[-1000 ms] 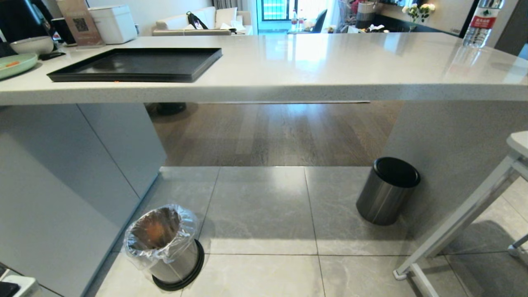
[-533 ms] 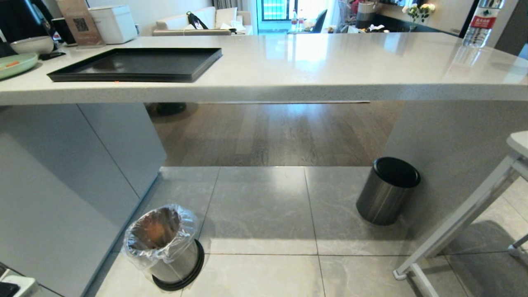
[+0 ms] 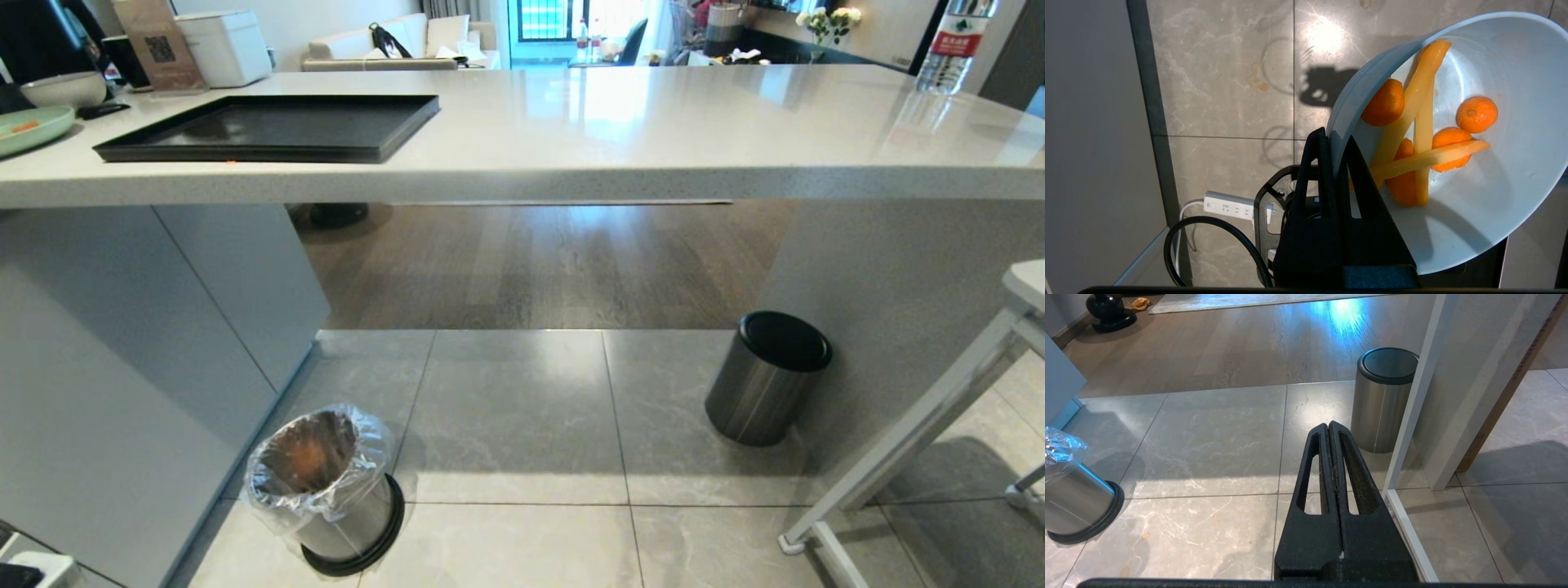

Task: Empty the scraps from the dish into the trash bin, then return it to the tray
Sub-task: Move the bowl over the trash can

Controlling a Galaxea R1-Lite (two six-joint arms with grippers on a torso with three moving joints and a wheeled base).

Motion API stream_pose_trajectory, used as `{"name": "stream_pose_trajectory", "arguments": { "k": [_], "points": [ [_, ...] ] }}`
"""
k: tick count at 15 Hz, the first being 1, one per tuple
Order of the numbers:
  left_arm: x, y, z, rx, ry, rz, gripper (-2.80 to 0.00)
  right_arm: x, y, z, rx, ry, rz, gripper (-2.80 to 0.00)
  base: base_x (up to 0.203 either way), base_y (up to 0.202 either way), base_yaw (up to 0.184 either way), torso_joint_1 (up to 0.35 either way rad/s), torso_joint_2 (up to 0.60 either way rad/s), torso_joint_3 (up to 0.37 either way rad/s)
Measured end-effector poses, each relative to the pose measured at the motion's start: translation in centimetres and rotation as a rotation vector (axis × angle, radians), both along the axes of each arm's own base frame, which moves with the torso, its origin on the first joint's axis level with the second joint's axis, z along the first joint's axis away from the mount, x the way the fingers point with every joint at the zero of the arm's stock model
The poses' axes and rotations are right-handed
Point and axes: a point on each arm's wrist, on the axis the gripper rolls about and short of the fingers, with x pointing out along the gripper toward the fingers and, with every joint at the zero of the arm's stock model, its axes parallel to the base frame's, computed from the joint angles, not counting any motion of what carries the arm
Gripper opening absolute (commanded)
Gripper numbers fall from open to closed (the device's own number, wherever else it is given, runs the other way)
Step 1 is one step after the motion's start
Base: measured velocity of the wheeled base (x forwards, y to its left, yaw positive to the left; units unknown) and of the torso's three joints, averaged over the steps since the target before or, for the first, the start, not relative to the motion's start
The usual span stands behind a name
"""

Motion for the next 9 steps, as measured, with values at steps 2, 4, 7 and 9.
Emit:
{"name": "stream_pose_trajectory", "arguments": {
  "k": [2, 4, 7, 9],
  "points": [
    [0.13, 0.02, 0.08, 0.000, 0.001, 0.003, -2.80, 0.00, 0.00, 0.00, 0.000, 0.000, 0.000, -2.80, 0.000, 0.000, 0.000, 0.000, 0.00, 0.000],
    [0.35, 0.01, 0.12, -0.007, -0.002, -0.005, -2.80, 0.00, 0.00, 0.00, 0.000, 0.000, -0.001, -2.80, 0.000, 0.000, 0.000, 0.000, 0.00, 0.000],
    [0.53, 0.03, 0.02, -0.005, 0.003, -0.004, -2.80, 0.00, 0.00, 0.00, 0.000, 0.000, -0.001, -2.80, 0.000, 0.000, 0.000, 0.000, 0.00, 0.000],
    [0.56, 0.02, -0.09, -0.008, 0.012, -0.008, -2.80, 0.00, 0.00, 0.01, 0.000, -0.001, -0.001, -2.80, 0.000, 0.000, 0.000, 0.000, 0.00, 0.000]
  ]
}}
